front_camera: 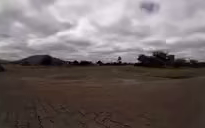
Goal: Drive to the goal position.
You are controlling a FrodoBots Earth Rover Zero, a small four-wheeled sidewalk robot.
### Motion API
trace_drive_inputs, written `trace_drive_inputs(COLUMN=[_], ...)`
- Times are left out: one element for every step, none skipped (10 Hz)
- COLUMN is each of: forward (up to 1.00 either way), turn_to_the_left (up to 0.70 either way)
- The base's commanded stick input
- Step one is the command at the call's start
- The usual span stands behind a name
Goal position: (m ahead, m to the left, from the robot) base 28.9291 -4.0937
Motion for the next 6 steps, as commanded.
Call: trace_drive_inputs(forward=[0.45, 0.45, 0.45, 0.45, 0.45, 0.45], turn_to_the_left=[0.00, 0.00, 0.00, 0.00, 0.00, 0.00])
